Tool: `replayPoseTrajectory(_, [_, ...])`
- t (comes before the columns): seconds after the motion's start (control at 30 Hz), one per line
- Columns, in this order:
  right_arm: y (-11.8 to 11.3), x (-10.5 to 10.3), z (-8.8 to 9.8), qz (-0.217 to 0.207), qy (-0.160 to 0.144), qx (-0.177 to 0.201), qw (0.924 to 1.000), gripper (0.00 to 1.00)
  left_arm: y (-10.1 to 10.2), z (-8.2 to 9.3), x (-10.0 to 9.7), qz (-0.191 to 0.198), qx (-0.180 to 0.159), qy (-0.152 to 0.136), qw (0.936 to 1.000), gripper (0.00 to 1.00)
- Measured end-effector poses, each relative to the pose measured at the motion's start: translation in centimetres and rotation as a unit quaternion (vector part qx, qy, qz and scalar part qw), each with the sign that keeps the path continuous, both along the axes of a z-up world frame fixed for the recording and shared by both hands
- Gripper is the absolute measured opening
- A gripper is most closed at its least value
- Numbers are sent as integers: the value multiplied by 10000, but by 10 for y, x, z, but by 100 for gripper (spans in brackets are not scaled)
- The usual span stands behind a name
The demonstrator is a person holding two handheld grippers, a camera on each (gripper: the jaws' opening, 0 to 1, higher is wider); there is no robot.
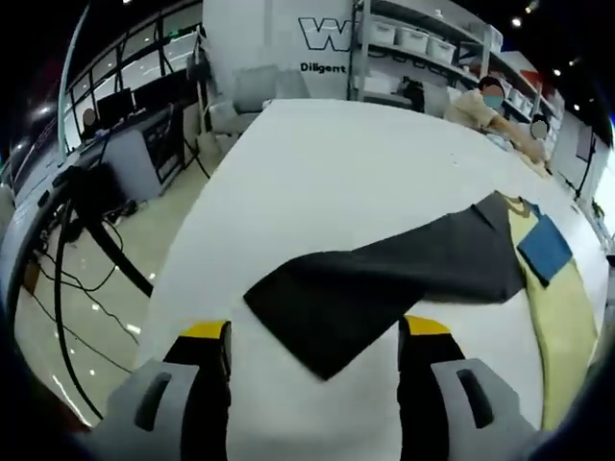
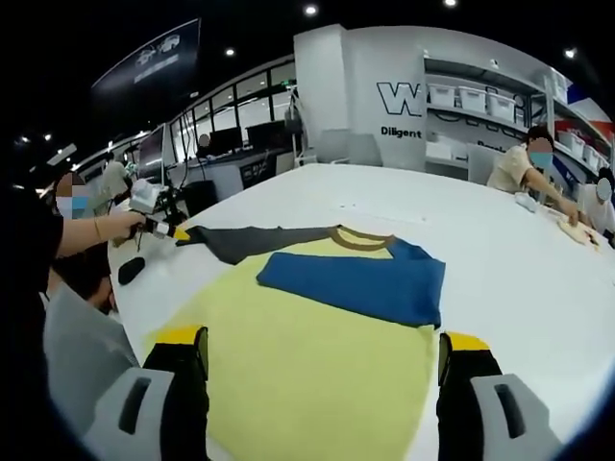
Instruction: Fold the garment on the visible template until the final outline fits inside the template.
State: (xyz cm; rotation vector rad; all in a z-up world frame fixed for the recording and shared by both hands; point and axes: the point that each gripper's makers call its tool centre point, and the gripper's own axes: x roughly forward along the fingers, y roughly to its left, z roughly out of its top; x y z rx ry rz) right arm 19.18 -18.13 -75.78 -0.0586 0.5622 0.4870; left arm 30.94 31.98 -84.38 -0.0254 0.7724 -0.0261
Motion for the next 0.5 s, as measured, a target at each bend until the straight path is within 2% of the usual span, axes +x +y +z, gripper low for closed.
replayPoseTrajectory(0.07, [0, 0, -1, -3, 14, -7, 10000, 99, -1, -1, -3, 13, -4, -17, 10000, 54])
replayPoseTrajectory(0.13, [0, 0, -1, 0, 9, -25, 10000, 99, -1, -4, -5, 36, 9, -3, 10000, 52])
replayPoseTrajectory(0.27, [0, -1, 0, -11, -1, -23, 10000, 99, -6, -12, -14, 87, -91, 146, 9998, 46])
replayPoseTrajectory(0.33, [-2, -1, 0, -33, -24, -25, 10000, 99, -6, -11, -14, 124, 65, 92, 9999, 43])
replayPoseTrajectory(0.37, [-2, -2, 0, -48, -20, -10, 10000, 99, -7, -11, -16, -46, 335, 121, 9994, 39])
replayPoseTrajectory(0.5, [-4, -2, 0, -132, -5, 33, 9999, 99, -12, -10, -18, 87, 206, 42, 9997, 33])
